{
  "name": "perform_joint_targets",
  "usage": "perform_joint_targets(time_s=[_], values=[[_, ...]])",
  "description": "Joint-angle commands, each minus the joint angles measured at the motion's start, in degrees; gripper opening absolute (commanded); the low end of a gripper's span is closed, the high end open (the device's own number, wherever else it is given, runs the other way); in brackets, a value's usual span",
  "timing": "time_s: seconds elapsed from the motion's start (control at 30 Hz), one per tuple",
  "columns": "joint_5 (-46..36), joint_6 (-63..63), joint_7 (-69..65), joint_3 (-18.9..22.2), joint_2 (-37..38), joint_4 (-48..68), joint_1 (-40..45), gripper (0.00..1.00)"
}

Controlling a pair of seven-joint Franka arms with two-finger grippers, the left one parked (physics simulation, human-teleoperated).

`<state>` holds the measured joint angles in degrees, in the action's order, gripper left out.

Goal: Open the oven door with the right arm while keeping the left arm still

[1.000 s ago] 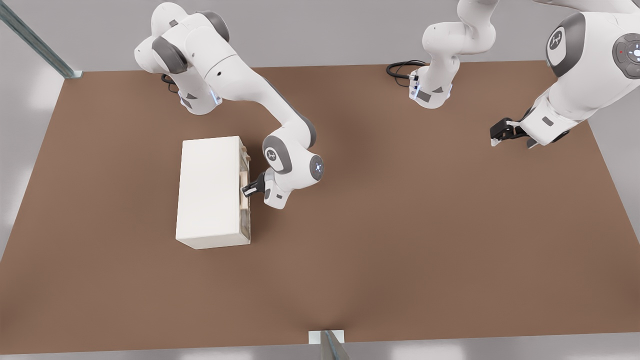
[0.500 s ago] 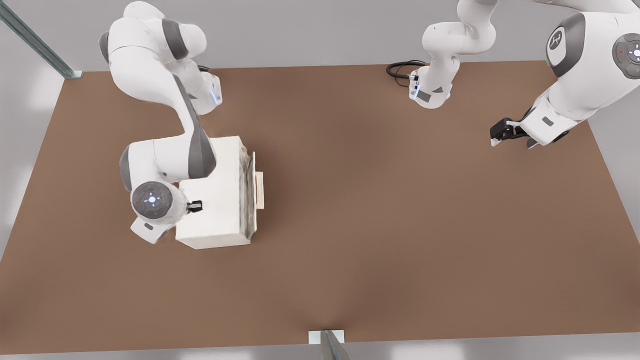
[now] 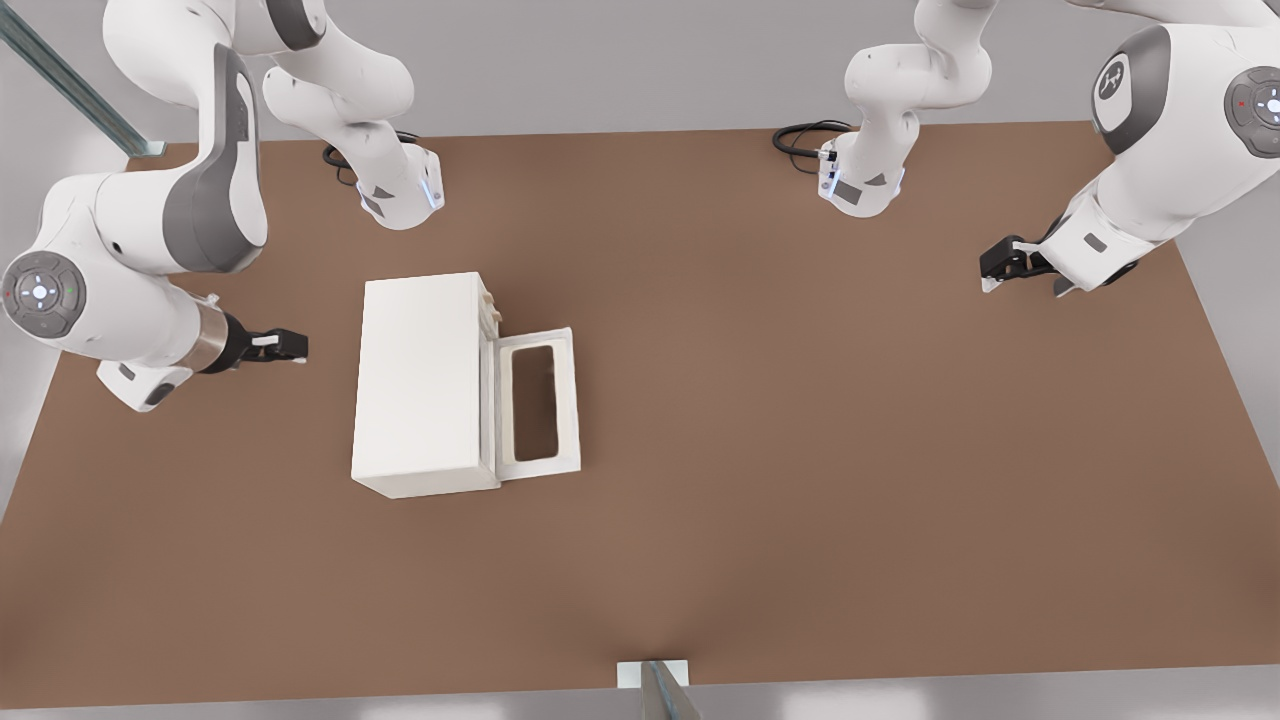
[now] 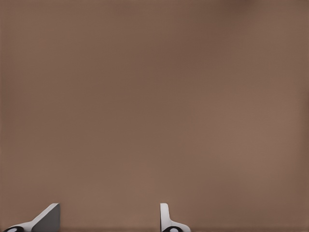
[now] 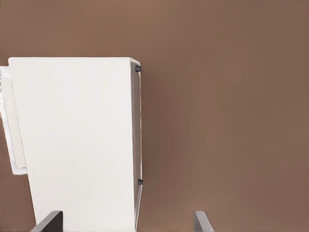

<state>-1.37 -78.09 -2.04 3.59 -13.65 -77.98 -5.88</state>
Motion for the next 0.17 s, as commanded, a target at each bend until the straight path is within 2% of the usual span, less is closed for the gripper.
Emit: perform_joint_targets(time_s=[0.0,0.13], values=[[-0.2,-0.6,-4.4,0.0,0.1,-0.2,0.0,1.0],[-0.2,-0.9,-4.4,0.0,0.4,-0.3,0.0,1.0]])
